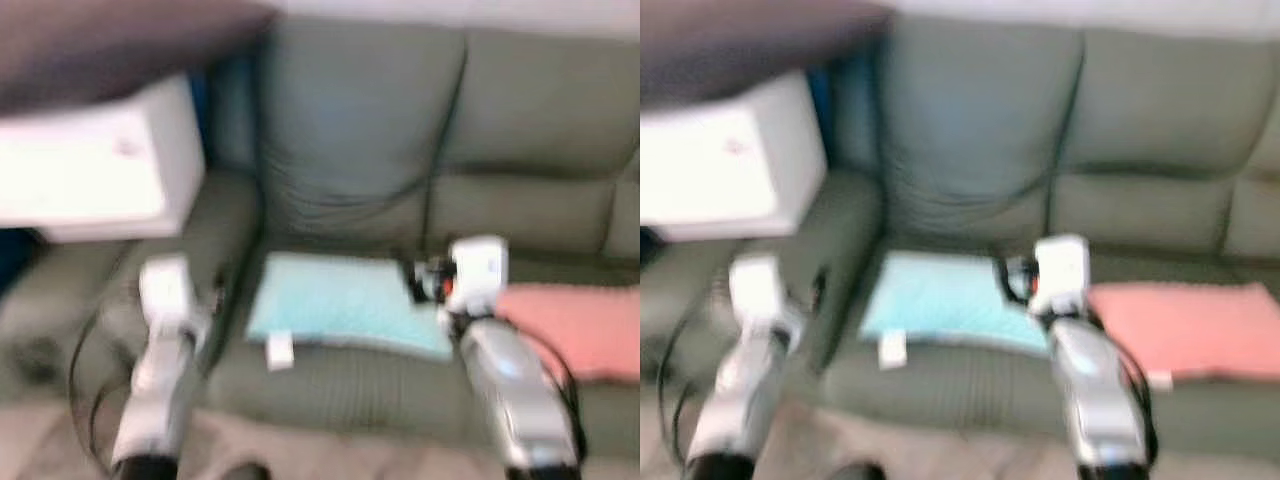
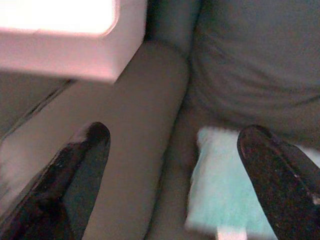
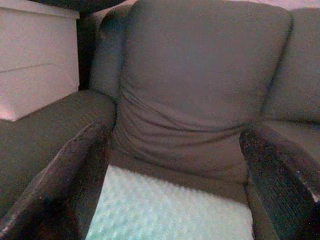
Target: Move the pillow to the sofa
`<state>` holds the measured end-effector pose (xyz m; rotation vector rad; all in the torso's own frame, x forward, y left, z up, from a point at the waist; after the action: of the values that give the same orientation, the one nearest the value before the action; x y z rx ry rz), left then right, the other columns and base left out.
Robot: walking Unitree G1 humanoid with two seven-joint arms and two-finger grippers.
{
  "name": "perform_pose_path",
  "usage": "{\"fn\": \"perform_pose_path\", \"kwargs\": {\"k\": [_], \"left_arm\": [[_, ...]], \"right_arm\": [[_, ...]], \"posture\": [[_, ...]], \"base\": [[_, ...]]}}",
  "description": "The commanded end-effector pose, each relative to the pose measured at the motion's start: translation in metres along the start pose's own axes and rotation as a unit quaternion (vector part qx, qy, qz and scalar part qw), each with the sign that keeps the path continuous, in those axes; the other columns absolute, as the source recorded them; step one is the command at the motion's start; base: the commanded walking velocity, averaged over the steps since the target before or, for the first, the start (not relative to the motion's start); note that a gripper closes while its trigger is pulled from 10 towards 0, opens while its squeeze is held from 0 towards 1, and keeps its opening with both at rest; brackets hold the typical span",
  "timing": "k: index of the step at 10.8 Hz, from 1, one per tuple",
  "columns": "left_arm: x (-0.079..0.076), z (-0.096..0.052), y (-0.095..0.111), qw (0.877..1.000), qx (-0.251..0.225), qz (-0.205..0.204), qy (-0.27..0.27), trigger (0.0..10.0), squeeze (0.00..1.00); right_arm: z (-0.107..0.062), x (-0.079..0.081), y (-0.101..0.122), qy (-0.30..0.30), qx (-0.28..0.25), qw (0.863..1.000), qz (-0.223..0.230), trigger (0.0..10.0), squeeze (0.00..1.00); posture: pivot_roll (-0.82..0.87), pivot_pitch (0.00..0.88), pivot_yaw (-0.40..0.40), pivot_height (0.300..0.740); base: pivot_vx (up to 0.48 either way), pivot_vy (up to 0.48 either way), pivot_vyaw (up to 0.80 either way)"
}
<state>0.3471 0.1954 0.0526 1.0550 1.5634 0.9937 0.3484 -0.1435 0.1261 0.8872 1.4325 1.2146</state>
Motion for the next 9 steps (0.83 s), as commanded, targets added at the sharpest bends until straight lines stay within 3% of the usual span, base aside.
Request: {"fn": "perform_pose_path", "kwargs": {"k": [1,6,9], "left_arm": [[-0.0095,0.0058,0.0140,1.000,-0.017,0.006,-0.012,10.0,0.00],[-0.0107,0.0065,0.0130,1.000,-0.016,0.006,-0.013,10.0,0.00],[-0.0122,0.0075,0.0137,1.000,-0.019,0.008,-0.019,10.0,0.00]], "right_arm": [[0.0004,-0.0038,0.0013,-0.007,0.000,1.000,0.002,10.0,0.00],[0.0026,-0.0057,0.0013,-0.009,0.001,1.000,0.000,10.0,0.00],[0.0047,-0.0059,0.0033,-0.008,-0.001,1.000,0.000,10.0,0.00]], "posture": [[-0.21,0.027,-0.004,0.740],[-0.21,0.023,-0.007,0.740],[-0.21,0.017,-0.008,0.740]], "base": [[-0.345,0.000,0.00],[-0.339,0.000,0.00],[0.000,0.000,0.00]]}}
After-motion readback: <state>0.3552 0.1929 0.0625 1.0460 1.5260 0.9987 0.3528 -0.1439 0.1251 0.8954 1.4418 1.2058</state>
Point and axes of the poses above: a point about 5 cm out from each wrist's last joint towards the gripper, its own z axis pointing out of the wrist towards the gripper, its own y axis along the axis of the wrist's last joint, x = y × z, the point moved 6 cm from there along z, pointing out of the wrist towards the gripper, and after that the axes turned 10 degrees about -z, right-handed, at the moved point
